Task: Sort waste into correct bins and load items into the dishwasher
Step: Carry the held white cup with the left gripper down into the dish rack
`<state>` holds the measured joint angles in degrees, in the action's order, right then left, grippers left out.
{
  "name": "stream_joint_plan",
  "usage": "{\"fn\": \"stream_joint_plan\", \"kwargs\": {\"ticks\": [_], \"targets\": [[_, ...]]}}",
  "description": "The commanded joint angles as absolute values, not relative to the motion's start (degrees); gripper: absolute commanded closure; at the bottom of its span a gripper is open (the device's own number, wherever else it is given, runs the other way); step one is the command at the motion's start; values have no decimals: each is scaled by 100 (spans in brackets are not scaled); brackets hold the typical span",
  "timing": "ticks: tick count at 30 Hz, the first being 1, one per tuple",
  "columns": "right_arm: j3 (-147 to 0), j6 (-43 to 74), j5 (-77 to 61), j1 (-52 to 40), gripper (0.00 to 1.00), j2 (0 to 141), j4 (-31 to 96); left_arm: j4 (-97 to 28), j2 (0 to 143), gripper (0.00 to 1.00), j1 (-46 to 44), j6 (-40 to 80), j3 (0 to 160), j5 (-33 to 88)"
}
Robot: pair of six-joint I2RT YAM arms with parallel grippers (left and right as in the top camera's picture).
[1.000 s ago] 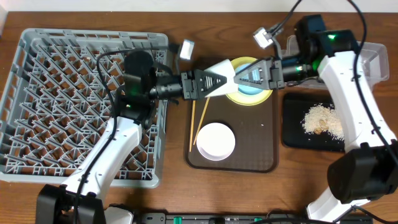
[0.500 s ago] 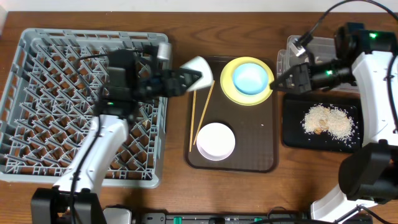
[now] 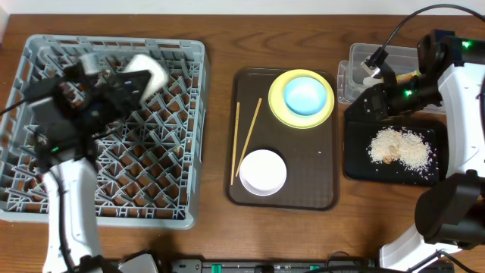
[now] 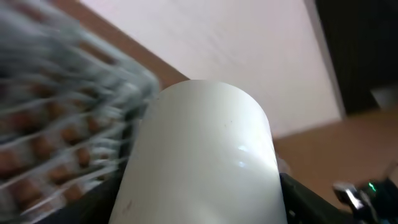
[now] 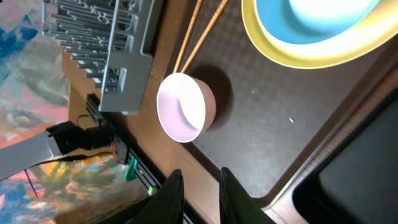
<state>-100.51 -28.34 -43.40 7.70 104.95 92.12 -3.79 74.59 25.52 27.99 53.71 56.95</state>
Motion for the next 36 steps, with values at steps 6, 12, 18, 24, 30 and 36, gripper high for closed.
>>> {"fn": "stream_joint_plan", "kwargs": {"ticks": [6,12,18,24,30,36], "targets": [[-10077,-2834,-4329,797,83,10532,9220,-1649,6882,94,3096,1892,5583,3898],[-10077,-2834,-4311,797,83,10532,9216,-3402,6871,94,3094,1245,6514,2443],[-10077,-2829,-4294,786,85,10532,9223,-4727,6873,94,3094,1203,7118,1833],[-10077,-2829,-4285,786,84,10532,9218,-5612,7144,94,2875,1140,7111,1190],[-10077,-2827,-4287,786,82,10532,9225,-5813,7575,94,2381,1140,7111,906],[-10077,-2829,-4287,786,82,10532,9223,-5966,8130,94,1804,1142,7111,464]]}}
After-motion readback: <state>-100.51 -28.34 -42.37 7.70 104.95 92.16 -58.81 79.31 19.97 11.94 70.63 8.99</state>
